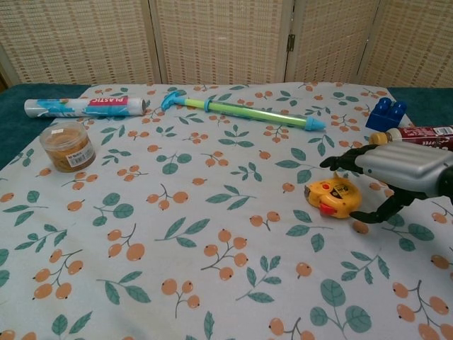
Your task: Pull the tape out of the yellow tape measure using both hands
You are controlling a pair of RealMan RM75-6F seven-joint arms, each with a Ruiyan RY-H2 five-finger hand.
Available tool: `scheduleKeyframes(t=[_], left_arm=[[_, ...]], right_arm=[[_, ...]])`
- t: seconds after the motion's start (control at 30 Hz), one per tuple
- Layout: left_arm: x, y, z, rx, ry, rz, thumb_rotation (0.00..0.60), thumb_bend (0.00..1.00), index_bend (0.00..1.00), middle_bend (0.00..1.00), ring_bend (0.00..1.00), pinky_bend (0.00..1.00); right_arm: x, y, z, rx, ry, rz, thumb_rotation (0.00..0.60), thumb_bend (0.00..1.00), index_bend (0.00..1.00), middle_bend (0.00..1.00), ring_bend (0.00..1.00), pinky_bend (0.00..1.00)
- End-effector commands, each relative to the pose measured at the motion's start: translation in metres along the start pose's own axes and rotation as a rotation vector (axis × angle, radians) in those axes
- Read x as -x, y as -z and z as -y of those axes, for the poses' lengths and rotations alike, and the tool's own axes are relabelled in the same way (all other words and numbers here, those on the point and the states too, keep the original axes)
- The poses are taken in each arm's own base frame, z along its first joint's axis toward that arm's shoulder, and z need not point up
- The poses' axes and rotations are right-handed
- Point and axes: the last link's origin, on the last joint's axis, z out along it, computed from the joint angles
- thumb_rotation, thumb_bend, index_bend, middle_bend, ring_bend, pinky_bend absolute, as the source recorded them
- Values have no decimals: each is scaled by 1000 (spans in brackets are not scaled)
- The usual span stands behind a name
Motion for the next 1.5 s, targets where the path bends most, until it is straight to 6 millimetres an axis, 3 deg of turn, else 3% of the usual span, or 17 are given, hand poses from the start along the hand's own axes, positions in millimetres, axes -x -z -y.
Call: scheduleKeyframes(t=[0.03, 0.53, 0.6, 0.7, 0.77, 0.8, 0.87, 0.93, 1.2, 1.5], left_arm=[[0, 1, -1, 2, 5, 3, 600, 170, 30, 13, 23, 0], [-1, 5, -3, 2, 26, 16, 600, 171, 29, 14, 23, 0], [-1, 6, -2, 1, 26, 18, 600, 171, 29, 13, 23, 0], [0, 6, -2, 0, 27, 20, 600, 170, 28, 13, 23, 0], [-1, 4, -3, 6, 31, 14, 600, 171, 29, 14, 23, 0], [-1, 3, -4, 9, 38, 10, 600, 171, 33, 13, 23, 0], [-3, -2, -7, 28, 67, -1, 600, 171, 50, 19, 30, 0], [-6, -8, -12, 50, 104, -13, 600, 171, 68, 33, 48, 0], [-29, -53, -56, 254, 234, -41, 600, 176, 134, 103, 124, 0], [-55, -104, -120, 463, 336, 17, 600, 198, 194, 137, 162, 28]], right_arm=[[1, 1, -1, -9, 12, -1, 402, 399, 74, 172, 90, 86], [3, -8, 0, -15, 13, -7, 401, 399, 186, 239, 128, 86], [3, -8, 1, -17, 11, -9, 402, 399, 220, 262, 147, 88], [4, -7, 5, -21, -23, -25, 409, 399, 353, 356, 216, 101], [4, -6, 5, -23, -41, -45, 453, 399, 429, 411, 263, 123], [3, -6, 6, -24, -54, -56, 517, 399, 469, 443, 292, 142], [-1, -4, 6, -31, -82, -85, 590, 399, 523, 483, 332, 166], [-4, -3, 7, -42, -117, -109, 600, 399, 549, 502, 351, 181], [-29, -3, 23, -161, -298, -245, 600, 399, 568, 515, 363, 209], [-53, -26, 54, -290, -472, -476, 600, 400, 592, 537, 387, 238]])
